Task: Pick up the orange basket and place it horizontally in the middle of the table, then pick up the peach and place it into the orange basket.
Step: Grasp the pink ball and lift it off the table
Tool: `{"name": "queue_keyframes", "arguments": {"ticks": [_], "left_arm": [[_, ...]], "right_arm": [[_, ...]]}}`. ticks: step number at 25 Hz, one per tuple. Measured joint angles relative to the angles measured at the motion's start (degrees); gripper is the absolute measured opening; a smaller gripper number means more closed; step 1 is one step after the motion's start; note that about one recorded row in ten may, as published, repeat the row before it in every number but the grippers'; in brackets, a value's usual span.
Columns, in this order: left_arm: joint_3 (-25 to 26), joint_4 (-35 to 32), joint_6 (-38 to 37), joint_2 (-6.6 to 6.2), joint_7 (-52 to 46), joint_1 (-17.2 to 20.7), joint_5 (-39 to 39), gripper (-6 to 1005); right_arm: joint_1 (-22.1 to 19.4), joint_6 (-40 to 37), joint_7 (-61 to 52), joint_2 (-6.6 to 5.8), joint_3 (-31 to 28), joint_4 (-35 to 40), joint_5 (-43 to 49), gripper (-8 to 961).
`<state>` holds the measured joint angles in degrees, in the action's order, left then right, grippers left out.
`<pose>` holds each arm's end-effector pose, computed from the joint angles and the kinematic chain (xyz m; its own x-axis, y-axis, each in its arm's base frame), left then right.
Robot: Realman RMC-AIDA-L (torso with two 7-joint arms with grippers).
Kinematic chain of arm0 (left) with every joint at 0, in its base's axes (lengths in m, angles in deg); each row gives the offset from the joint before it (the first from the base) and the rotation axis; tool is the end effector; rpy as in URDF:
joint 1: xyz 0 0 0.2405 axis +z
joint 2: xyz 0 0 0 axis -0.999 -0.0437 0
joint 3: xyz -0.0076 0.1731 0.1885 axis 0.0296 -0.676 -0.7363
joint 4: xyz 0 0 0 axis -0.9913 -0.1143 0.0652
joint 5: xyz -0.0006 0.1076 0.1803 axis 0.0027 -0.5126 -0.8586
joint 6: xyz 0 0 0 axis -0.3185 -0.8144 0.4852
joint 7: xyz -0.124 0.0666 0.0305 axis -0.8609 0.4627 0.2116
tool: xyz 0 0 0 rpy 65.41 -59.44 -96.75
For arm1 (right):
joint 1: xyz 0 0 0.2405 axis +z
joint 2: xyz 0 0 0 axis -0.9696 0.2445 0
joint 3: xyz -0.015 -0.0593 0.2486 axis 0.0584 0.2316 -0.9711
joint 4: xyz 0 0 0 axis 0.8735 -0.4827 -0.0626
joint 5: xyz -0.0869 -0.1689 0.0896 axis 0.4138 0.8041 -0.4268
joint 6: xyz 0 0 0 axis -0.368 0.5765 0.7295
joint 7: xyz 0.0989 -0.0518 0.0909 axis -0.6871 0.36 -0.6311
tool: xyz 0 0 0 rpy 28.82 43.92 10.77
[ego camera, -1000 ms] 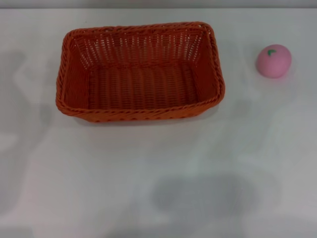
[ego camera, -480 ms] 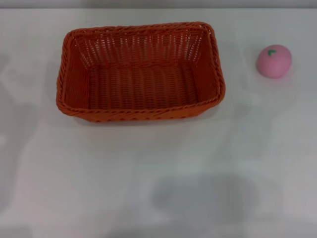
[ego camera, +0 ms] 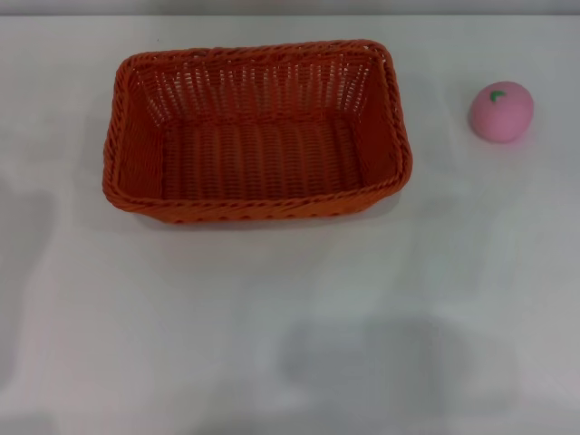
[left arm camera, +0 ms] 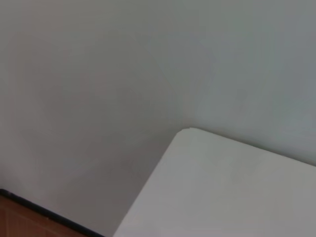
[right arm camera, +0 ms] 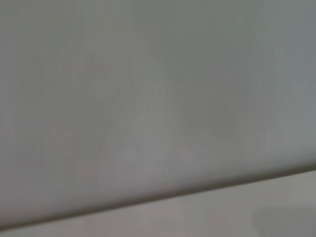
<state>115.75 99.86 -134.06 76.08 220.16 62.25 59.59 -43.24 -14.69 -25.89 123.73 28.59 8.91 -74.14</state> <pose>-0.2579 0.3843 0.1352 0.3344 0.6696 0.6632 0.6256 0.3686 -0.6876 0.3302 0.4111 0.1678 0.2770 -0.7041 -0.6539 -0.8066 0.1995 -0.5565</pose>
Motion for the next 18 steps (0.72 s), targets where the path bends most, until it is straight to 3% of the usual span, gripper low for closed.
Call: {"name": "queue_keyframes", "arguments": {"ticks": [3,7,9,12,18], "left_arm": [[0.7,0.5,0.1,-0.03,0.0,0.6,0.2,665],[1.6,0.5,0.1,-0.17,0.0,0.5,0.3,665],[1.8,0.4,0.0,-0.29,0.0,0.3,0.1,665],[2.0,0.2,-0.2,-0.58,0.0,0.0,-0.1,665],[2.1,0.1,-0.4,-0.96,0.0,-0.1,-0.2,664]], "right_arm": [[0.2,3.6,2.3,1.1,0.1,2.1,-0.2,554],[0.3,7.2,4.4,3.64,0.3,4.7,-0.1,600],[0.3,8.2,4.8,4.34,0.7,5.0,0.2,684],[0.1,9.5,4.7,4.76,1.9,5.1,0.3,811],[-0.7,12.2,5.2,5.13,3.7,5.7,-1.9,860]]}}
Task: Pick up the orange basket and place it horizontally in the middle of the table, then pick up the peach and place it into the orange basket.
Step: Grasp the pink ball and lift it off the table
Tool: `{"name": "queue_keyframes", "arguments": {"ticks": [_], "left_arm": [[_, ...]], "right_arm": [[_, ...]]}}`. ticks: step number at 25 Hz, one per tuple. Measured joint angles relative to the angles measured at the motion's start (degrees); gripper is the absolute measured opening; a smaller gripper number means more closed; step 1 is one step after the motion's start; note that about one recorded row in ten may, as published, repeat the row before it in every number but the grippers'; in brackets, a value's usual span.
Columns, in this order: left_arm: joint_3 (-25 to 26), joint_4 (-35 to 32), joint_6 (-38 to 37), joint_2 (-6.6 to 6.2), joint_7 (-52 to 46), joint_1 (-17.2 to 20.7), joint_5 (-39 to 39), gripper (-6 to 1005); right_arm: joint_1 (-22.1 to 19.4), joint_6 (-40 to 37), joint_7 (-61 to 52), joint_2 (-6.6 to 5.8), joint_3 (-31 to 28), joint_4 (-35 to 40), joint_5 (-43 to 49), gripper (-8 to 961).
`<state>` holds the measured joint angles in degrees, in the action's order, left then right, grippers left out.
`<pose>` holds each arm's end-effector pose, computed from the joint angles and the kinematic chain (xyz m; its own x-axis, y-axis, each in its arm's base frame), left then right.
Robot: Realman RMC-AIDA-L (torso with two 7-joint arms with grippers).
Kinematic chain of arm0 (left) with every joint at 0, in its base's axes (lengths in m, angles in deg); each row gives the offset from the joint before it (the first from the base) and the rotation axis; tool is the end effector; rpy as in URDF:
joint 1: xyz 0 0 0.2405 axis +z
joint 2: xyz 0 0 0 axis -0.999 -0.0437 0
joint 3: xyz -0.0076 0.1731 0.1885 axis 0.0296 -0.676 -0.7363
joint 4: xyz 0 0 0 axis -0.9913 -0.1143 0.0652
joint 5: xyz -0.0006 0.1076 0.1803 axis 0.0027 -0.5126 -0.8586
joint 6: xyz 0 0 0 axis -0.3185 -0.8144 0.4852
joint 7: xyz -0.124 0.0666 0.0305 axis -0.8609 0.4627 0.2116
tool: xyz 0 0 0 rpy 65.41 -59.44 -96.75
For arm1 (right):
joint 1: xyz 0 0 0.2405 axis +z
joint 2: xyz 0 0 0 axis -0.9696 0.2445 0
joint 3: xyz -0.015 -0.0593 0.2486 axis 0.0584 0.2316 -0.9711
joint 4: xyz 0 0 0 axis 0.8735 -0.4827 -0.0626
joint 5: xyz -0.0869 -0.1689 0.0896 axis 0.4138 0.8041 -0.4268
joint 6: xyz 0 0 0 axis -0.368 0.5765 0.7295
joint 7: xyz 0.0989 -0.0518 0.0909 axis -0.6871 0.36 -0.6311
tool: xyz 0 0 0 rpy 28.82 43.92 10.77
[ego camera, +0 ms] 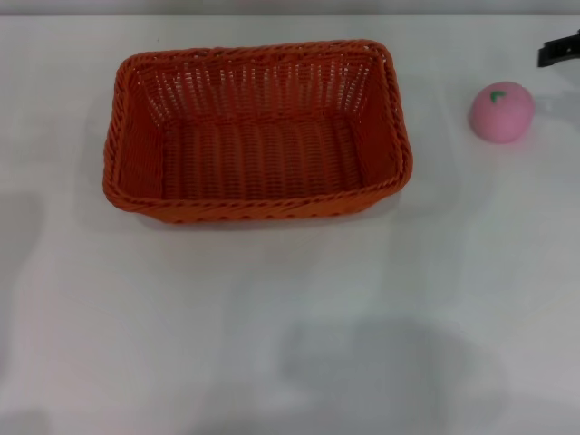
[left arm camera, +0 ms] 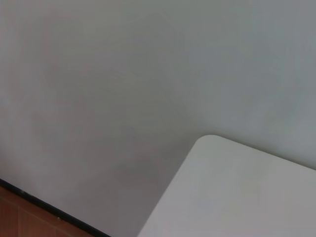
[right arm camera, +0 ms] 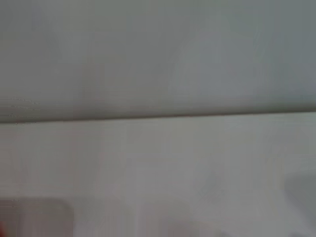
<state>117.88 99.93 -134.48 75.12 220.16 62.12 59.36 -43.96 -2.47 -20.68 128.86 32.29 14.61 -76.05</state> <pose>-0.2644 0.3831 0.1498 0.3225 0.6533 0.6850 0.6145 0.4059 -0.6765 0.2986 0.3931 0.1126 0.3091 -0.8288 -0.4665 -0.8408 -0.0089 -0.5413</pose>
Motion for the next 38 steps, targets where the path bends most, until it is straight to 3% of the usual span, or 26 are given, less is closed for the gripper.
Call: {"name": "queue_keyframes", "arguments": {"ticks": [10,20,28,38], "left_arm": [[0.1,-0.1,0.0,-0.12,0.0,0.0,0.1,665],[0.1,-0.1,0.4,0.2,0.0,0.4,0.3,666],[0.0,-0.1,0.0,0.42,0.0,0.9,0.4,666],[-0.3,-0.1,0.0,0.5,0.0,1.7,0.4,665]], "right_arm": [[0.4,1.4,1.1,-0.11,6.4,-0.7,-3.2,837],[1.9,-2.9,1.6,-0.3,7.0,-7.0,-2.9,815],[4.7,-6.4,2.6,-1.14,7.4,-13.8,-2.8,797],[5.4,-8.0,3.1,-1.67,7.3,-17.2,-2.6,774]]}}
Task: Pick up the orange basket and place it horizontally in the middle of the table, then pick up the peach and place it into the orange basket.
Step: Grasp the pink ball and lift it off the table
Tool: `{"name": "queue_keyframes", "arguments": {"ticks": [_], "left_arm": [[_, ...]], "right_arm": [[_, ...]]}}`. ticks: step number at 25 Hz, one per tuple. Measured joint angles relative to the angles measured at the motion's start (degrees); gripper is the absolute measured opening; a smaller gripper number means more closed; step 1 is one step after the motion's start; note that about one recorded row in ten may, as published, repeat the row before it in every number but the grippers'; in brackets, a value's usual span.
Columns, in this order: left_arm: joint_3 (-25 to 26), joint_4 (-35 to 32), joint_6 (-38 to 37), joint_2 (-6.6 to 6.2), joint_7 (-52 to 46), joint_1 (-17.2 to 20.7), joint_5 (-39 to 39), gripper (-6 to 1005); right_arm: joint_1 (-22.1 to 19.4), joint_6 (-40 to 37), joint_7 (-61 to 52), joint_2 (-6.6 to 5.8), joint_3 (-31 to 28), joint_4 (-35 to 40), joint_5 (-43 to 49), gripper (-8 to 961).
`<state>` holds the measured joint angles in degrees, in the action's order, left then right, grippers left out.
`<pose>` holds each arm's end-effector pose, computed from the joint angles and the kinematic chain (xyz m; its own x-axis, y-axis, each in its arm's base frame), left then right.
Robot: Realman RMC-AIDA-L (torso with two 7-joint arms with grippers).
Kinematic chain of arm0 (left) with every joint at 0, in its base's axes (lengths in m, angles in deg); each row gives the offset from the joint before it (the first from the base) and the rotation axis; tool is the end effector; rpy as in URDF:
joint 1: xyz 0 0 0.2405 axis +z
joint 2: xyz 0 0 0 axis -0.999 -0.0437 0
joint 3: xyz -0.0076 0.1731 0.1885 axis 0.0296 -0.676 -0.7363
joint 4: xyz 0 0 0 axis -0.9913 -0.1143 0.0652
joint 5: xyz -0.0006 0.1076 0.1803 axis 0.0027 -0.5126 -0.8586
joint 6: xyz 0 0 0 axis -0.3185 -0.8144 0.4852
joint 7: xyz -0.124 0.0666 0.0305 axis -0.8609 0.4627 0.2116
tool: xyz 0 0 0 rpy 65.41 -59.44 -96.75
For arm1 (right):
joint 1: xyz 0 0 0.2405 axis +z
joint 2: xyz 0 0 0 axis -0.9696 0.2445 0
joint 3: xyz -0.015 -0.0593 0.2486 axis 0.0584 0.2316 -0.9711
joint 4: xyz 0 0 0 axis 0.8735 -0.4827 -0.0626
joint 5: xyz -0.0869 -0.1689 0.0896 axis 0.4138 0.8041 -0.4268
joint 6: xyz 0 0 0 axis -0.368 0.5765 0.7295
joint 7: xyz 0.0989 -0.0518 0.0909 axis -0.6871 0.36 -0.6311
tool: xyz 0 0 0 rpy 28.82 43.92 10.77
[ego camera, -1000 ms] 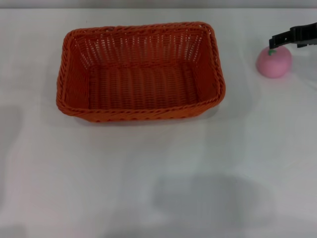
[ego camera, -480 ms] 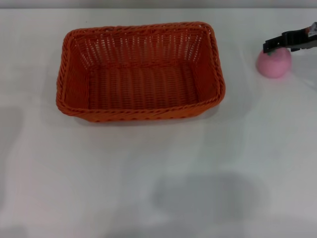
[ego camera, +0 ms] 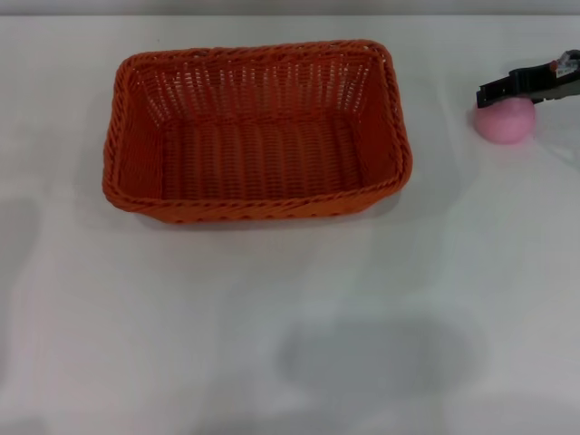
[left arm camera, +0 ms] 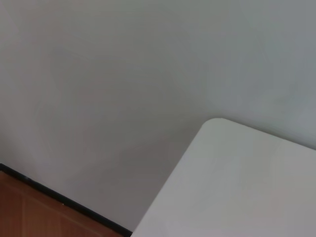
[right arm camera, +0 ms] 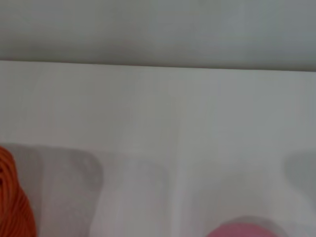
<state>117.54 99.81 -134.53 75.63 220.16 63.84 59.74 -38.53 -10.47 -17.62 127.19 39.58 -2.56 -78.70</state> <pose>-0.2742 0.3749 0.1439 0.2957 0.6696 0.6813 0.6117 0.4151 -0.6734 0.3016 0.4104 0.0566 0.3412 -0.8796 -0.3315 -0.8313 -0.1178 -0.5432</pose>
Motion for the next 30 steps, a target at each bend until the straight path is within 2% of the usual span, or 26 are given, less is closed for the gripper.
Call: {"name": "queue_keyframes", "arguments": {"ticks": [8,21,27,30], "left_arm": [[-0.2,0.5,-0.7,0.1,0.0,0.3,0.0,665],[-0.3,0.6,-1.5,0.09,0.0,0.5,-0.1,665],[-0.5,0.6,-1.5,0.09,0.0,0.7,-0.2,664],[-0.5,0.6,-1.5,0.13,0.0,1.0,-0.1,664]], "right_arm": [[2.0,-2.2,-0.1,-0.6,-0.2,-4.8,2.1,756],[2.3,-2.6,-0.4,-0.84,0.0,-6.2,2.2,727],[1.9,-2.2,-0.6,-0.96,-0.4,-5.8,2.1,493],[1.8,-1.8,-0.8,-1.18,-0.4,-5.6,1.8,459]]}}
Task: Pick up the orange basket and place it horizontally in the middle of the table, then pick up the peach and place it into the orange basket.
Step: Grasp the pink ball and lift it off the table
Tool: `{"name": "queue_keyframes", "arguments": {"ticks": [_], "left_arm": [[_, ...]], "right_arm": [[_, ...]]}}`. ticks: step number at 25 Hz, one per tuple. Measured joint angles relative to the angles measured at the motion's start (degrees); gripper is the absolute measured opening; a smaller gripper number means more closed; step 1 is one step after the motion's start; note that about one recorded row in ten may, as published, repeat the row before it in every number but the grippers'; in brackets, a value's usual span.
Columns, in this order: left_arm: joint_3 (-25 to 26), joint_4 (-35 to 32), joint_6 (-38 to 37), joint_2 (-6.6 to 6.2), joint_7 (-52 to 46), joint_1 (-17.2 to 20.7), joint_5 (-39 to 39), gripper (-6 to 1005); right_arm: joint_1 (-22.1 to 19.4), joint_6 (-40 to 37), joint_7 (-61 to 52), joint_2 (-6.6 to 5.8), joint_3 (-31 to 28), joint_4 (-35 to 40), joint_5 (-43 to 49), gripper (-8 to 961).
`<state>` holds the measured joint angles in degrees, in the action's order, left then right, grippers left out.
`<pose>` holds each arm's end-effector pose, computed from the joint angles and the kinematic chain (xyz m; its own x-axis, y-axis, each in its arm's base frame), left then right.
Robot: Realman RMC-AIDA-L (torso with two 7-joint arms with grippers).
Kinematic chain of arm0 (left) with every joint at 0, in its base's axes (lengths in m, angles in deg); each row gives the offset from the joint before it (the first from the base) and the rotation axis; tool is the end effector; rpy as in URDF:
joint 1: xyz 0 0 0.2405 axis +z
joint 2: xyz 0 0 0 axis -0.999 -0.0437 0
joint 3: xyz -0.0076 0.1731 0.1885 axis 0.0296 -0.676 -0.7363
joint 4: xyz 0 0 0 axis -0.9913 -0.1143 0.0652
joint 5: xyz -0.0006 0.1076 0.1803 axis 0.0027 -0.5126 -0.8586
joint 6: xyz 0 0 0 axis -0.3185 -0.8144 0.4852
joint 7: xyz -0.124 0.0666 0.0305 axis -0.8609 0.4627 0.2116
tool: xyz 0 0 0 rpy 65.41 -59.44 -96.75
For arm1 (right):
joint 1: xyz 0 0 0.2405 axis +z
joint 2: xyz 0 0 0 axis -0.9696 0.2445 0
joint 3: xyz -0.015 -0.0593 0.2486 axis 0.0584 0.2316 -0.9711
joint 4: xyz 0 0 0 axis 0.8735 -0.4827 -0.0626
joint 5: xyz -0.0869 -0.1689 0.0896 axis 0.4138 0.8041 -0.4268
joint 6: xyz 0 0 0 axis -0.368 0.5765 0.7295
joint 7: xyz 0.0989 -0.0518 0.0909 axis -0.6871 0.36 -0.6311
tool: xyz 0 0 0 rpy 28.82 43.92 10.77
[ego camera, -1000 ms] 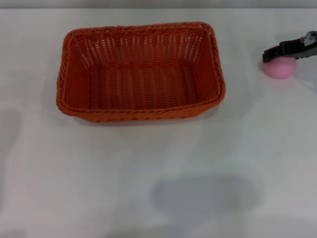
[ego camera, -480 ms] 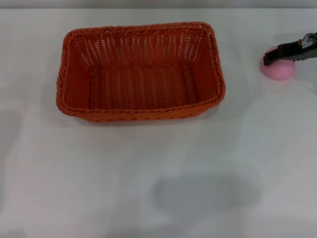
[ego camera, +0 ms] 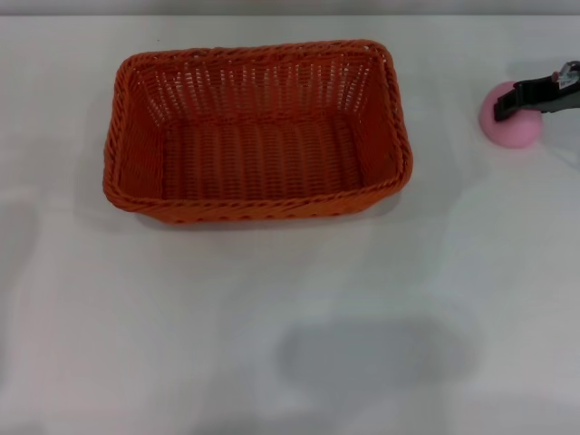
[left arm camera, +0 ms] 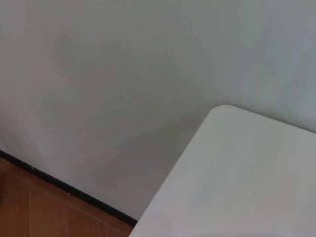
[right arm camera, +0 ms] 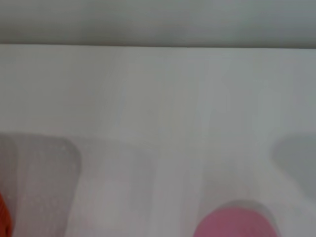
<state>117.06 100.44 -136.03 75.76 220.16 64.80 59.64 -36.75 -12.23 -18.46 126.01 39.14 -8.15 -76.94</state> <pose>-0.2783 0.3682 0.1416 0.2772 0.6868 0.6720 0.6010 0.4217 -0.6789 0.3132 0.4110 0.0528 0.3035 -0.9003 -0.3122 -0.8263 -0.0854 -0.5568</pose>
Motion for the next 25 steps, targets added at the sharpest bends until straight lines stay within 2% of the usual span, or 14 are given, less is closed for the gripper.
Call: {"name": "queue_keyframes", "arguments": {"ticks": [4,5,10,21,25], "left_arm": [[0.0,0.0,0.0,0.05,0.0,0.2,0.1,664],[0.0,0.0,0.0,0.08,0.0,0.3,0.1,664],[0.0,0.0,0.0,0.13,0.0,0.5,0.1,664],[-0.6,0.3,0.0,0.13,0.0,0.6,0.1,666],[-0.6,0.5,0.0,0.13,0.0,0.7,0.1,666]], "right_arm": [[-0.9,1.4,-0.3,0.0,0.0,2.4,-0.1,427],[-1.7,2.6,-0.3,0.37,0.0,5.0,-0.1,422],[-3.1,4.3,-0.8,0.8,-0.1,8.6,-0.2,398],[-3.8,5.5,-1.0,1.12,-0.6,10.3,-0.1,284],[-3.9,5.6,-1.0,1.2,-0.8,11.4,-0.2,278]]}}
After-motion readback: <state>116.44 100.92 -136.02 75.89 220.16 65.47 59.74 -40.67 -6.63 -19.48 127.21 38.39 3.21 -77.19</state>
